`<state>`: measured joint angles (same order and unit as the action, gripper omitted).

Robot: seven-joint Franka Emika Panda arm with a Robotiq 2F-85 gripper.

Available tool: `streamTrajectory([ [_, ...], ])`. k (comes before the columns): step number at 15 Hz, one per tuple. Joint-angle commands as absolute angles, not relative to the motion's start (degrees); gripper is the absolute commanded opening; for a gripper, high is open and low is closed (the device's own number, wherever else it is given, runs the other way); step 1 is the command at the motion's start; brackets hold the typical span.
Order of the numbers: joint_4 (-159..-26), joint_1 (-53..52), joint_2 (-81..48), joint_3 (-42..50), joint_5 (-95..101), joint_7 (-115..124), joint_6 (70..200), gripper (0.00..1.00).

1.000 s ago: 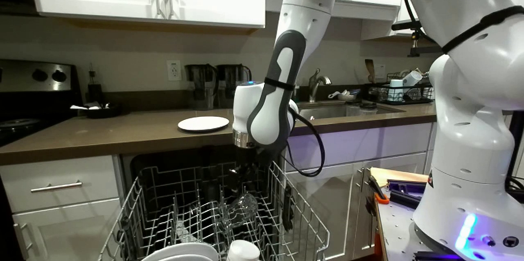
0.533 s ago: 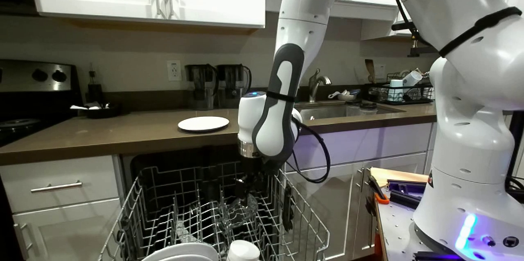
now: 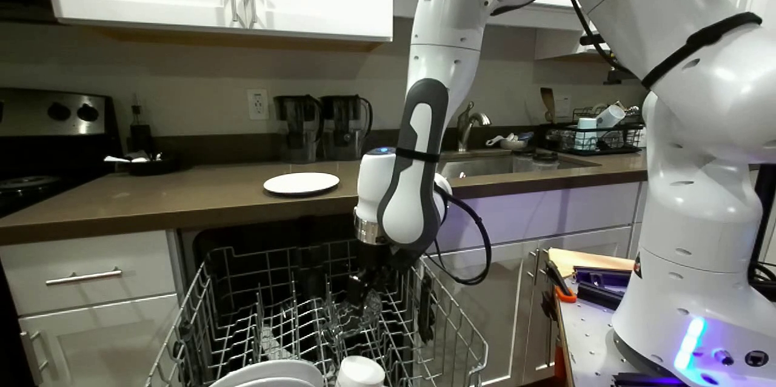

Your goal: Take the two white plates one after the other and put them vertically in the dishwasher then move the glass bottle to the right

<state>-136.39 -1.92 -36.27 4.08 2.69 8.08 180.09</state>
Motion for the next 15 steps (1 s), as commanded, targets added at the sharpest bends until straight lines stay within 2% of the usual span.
streamTrajectory([
  [1, -135.43, 0.97, -38.32, 1.59, 1.57, 4.94, 182.82, 1.00],
  [2, -135.32, 1.21, -38.55, 1.39, 1.62, 4.75, 182.91, 1.00],
  [3, -135.21, 1.35, -38.66, 1.41, 1.69, 4.49, 182.87, 0.75],
  [4, -135.12, 1.34, -38.63, 1.43, 1.63, 4.45, 182.66, 0.74],
  [6, -135.16, 0.84, -38.40, 2.11, 1.70, 4.44, 182.44, 0.61],
  [15, -134.60, -0.31, -36.80, 3.08, 1.90, 4.05, 181.86, 0.60],
])
